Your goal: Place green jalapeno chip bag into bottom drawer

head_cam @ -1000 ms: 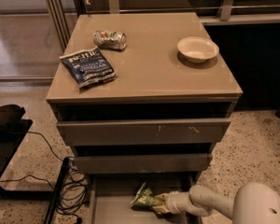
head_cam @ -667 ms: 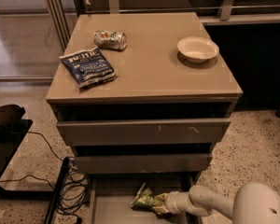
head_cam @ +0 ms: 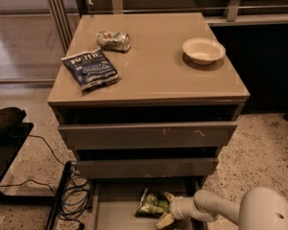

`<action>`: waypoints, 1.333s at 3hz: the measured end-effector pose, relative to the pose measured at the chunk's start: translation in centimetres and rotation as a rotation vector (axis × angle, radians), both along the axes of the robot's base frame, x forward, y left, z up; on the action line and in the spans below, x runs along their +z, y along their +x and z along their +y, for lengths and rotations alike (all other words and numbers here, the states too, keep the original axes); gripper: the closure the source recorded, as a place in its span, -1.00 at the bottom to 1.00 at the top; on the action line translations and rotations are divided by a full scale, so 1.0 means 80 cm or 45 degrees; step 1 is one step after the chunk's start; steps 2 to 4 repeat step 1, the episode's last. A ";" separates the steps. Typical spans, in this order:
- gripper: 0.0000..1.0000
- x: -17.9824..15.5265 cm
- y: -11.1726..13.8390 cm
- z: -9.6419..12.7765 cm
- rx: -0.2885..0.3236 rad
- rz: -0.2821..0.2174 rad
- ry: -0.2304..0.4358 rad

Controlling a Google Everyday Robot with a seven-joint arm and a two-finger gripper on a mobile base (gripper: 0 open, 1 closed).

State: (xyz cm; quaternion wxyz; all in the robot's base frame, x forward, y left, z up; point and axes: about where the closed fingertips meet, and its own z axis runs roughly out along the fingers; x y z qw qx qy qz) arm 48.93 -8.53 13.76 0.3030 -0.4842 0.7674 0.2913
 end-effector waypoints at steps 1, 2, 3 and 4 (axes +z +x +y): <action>-1.00 0.000 0.000 0.000 0.000 0.000 0.000; -1.00 0.000 0.000 0.000 0.000 0.000 0.000; -1.00 0.000 0.000 0.000 0.000 0.000 0.000; -1.00 0.000 0.000 0.000 0.000 0.000 0.000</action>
Offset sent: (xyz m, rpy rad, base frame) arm 0.0000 0.0000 0.0000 0.0000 0.0000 0.0000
